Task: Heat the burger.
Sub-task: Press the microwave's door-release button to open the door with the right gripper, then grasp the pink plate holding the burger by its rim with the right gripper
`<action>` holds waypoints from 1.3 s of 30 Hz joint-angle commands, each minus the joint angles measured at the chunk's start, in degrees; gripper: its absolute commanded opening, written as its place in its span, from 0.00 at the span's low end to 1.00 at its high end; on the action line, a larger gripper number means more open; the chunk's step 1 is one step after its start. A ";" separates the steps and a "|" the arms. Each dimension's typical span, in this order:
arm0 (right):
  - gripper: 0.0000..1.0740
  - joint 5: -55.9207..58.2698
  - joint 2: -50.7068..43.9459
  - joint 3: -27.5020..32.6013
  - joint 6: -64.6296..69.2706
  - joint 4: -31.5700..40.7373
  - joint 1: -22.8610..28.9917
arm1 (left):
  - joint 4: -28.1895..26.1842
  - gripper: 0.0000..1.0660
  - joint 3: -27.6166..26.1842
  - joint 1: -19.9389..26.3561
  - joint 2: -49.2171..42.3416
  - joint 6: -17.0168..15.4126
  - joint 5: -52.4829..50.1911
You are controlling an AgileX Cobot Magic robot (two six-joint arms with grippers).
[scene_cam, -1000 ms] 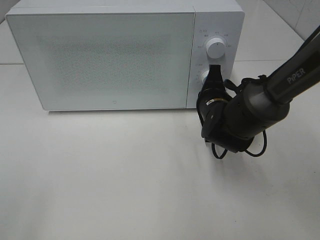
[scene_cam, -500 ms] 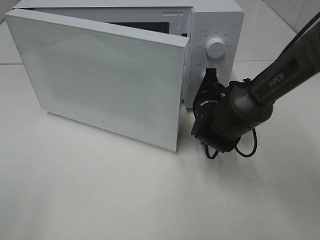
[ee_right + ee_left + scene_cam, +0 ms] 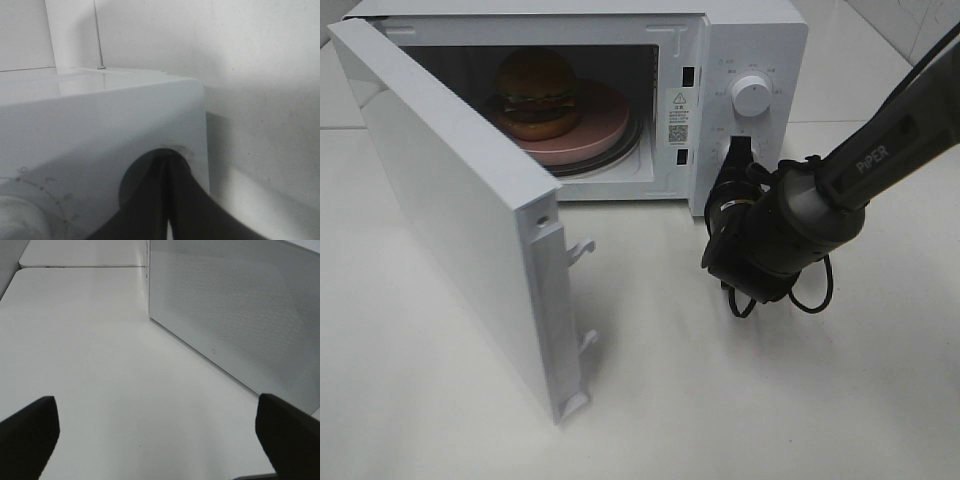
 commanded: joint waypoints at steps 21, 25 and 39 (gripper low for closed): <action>0.00 0.06 -7.45 5.50 -1.09 -6.82 -0.06 | 0.00 0.94 0.23 0.17 -1.03 -0.17 0.06; 0.00 8.88 -11.40 9.28 -8.19 -6.76 -0.06 | 0.00 0.94 0.23 0.17 -1.03 -0.17 0.06; 0.02 26.87 -22.40 15.30 -32.89 -11.63 -0.11 | 0.00 0.94 0.23 0.17 -1.03 -0.17 0.06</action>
